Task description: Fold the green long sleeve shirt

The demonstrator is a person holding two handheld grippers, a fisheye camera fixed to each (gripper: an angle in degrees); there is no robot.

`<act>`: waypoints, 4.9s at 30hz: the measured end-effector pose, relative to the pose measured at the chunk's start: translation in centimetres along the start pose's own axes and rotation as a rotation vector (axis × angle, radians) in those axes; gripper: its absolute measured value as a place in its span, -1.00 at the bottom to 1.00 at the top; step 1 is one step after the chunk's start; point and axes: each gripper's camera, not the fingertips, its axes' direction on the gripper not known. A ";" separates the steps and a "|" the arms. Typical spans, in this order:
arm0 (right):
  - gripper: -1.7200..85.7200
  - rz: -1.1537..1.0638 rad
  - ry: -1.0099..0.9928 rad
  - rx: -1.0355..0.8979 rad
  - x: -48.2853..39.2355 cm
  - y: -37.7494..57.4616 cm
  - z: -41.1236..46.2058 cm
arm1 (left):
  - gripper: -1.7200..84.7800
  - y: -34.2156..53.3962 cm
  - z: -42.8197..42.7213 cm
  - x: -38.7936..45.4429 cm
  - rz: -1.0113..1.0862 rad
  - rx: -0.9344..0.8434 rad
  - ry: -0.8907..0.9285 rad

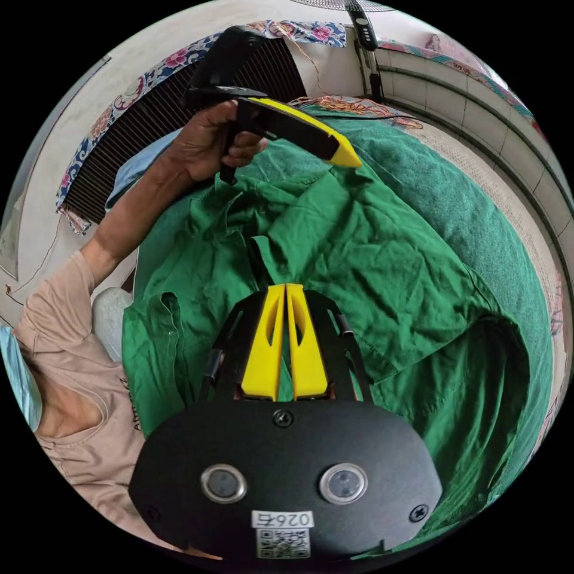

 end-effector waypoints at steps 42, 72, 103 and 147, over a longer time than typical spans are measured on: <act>-0.98 0.258 0.069 0.065 0.8 27.7 -11.3 | -0.98 2.2 -26.5 6.9 0.184 -0.180 -0.088; -0.98 0.613 0.415 0.900 -44.6 104.8 -35.6 | -0.82 11.2 -67.1 52.1 0.261 0.861 -0.005; -0.62 0.978 0.438 0.290 -37.0 116.9 -28.4 | -0.36 -61.4 -12.3 68.3 0.068 -0.451 -0.135; -0.99 0.010 0.072 0.567 -41.4 60.5 -40.9 | -0.93 -24.2 -36.2 22.6 -0.185 -0.007 0.106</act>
